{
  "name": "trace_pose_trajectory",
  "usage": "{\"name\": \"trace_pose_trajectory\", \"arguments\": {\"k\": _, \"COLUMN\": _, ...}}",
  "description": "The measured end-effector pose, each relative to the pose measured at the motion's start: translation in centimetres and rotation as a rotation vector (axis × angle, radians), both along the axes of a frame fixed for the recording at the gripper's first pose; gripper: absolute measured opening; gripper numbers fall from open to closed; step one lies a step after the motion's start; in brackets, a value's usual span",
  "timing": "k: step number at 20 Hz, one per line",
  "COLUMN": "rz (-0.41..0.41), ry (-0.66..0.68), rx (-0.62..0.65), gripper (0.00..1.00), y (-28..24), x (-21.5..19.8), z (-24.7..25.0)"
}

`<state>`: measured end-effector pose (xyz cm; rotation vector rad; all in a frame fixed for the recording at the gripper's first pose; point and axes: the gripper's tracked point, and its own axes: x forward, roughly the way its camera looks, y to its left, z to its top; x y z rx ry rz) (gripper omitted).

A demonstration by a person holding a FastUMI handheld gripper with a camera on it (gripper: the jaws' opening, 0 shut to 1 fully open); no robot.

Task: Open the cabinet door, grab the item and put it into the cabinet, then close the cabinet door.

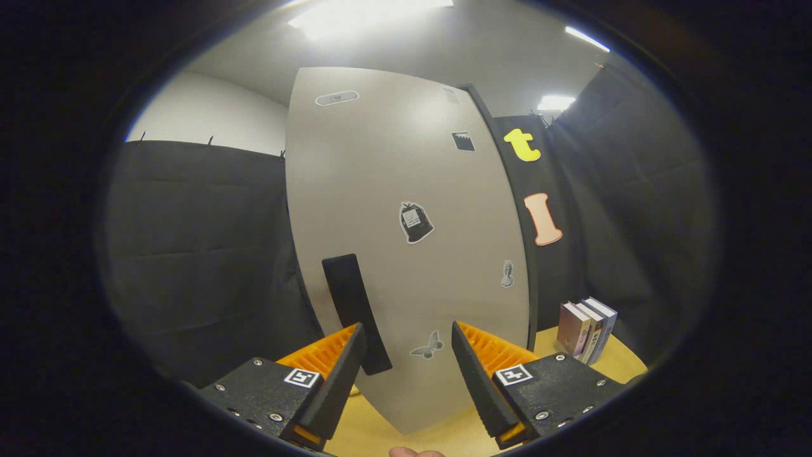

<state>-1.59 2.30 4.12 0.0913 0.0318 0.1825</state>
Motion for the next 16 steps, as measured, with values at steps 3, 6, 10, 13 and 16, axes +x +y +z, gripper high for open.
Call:
{"name": "trace_pose_trajectory", "arguments": {"k": 3, "rz": -0.055, "ry": 0.019, "rx": -0.028, "gripper": 0.85, "y": 0.2, "x": 1.0, "z": -1.3}}
{"name": "trace_pose_trajectory", "arguments": {"k": 6, "rz": -0.087, "ry": 0.032, "rx": -0.024, "gripper": 0.85, "y": 0.5, "x": 1.7, "z": -2.0}}
{"name": "trace_pose_trajectory", "arguments": {"k": 10, "rz": -0.083, "ry": 0.023, "rx": -0.046, "gripper": 0.85, "y": 1.3, "x": 2.4, "z": -2.1}}
{"name": "trace_pose_trajectory", "arguments": {"k": 13, "rz": -0.065, "ry": 0.03, "rx": -0.063, "gripper": 0.85, "y": 1.6, "x": 3.0, "z": -2.6}}
{"name": "trace_pose_trajectory", "arguments": {"k": 16, "rz": -0.077, "ry": 0.04, "rx": -0.05, "gripper": 0.85, "y": 1.1, "x": 3.6, "z": -3.1}}
